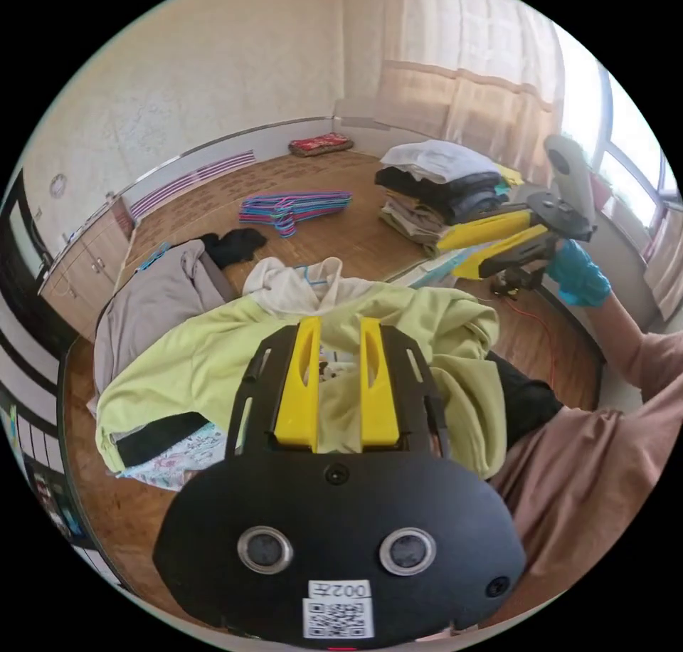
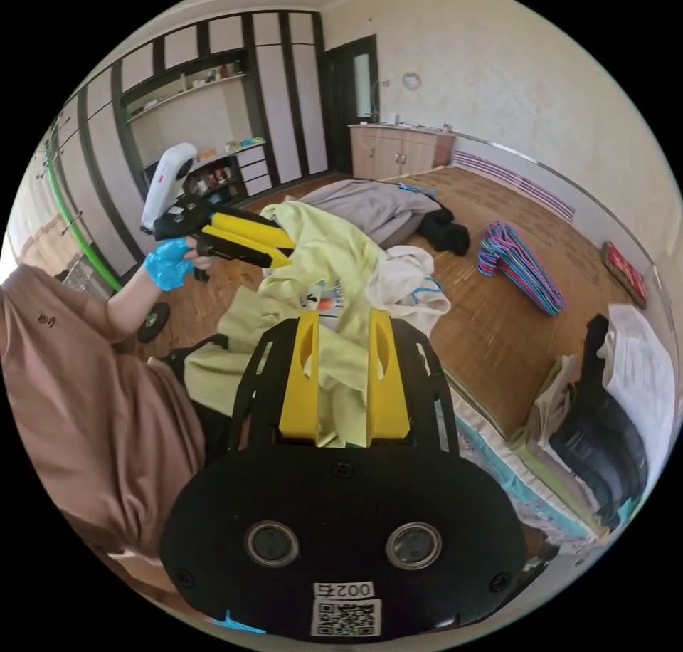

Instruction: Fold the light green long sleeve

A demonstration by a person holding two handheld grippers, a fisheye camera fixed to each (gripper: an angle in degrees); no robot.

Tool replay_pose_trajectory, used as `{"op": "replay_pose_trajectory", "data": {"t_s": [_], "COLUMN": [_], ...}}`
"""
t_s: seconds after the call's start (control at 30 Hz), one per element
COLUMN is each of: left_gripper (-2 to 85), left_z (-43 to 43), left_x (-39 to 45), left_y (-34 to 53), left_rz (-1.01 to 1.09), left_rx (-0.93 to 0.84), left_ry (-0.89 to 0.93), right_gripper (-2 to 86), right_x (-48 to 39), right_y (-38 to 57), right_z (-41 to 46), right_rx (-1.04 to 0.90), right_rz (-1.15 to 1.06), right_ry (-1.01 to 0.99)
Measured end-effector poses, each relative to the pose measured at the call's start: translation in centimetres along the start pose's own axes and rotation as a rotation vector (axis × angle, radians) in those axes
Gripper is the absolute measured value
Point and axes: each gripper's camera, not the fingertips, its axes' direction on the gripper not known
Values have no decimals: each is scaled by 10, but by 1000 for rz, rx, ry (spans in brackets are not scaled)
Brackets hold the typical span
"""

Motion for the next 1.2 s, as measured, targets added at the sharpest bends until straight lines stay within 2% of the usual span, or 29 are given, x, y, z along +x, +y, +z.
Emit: {"op": "replay_pose_trajectory", "data": {"t_s": [0.1,0.27,0.47,0.57,0.67,0.9,1.03,1.2], "left_gripper": [63,96,99,92,83,-2,-9,-10], "left_z": [32,79,125,149,164,171,159,123], "left_x": [-23,-57,-86,-97,-107,-119,-120,-127], "left_y": [-4,3,13,15,15,6,5,8], "left_rz": [-91,-206,-323,-358,-389,-331,-268,-243], "left_rx": [-46,-141,-236,-290,-290,-291,-274,-192], "left_ry": [-73,-185,-307,-309,-260,-241,-185,-83], "right_gripper": [113,138,134,92,66,91,71,64], "right_x": [39,95,143,160,168,186,206,217], "right_y": [10,24,44,54,60,74,87,95], "right_z": [53,163,250,270,289,324,337,350], "right_rx": [2,-133,-246,-252,-277,-298,-270,-260], "right_rz": [139,264,374,408,353,295,340,307], "right_ry": [66,154,148,182,242,341,261,311]}}
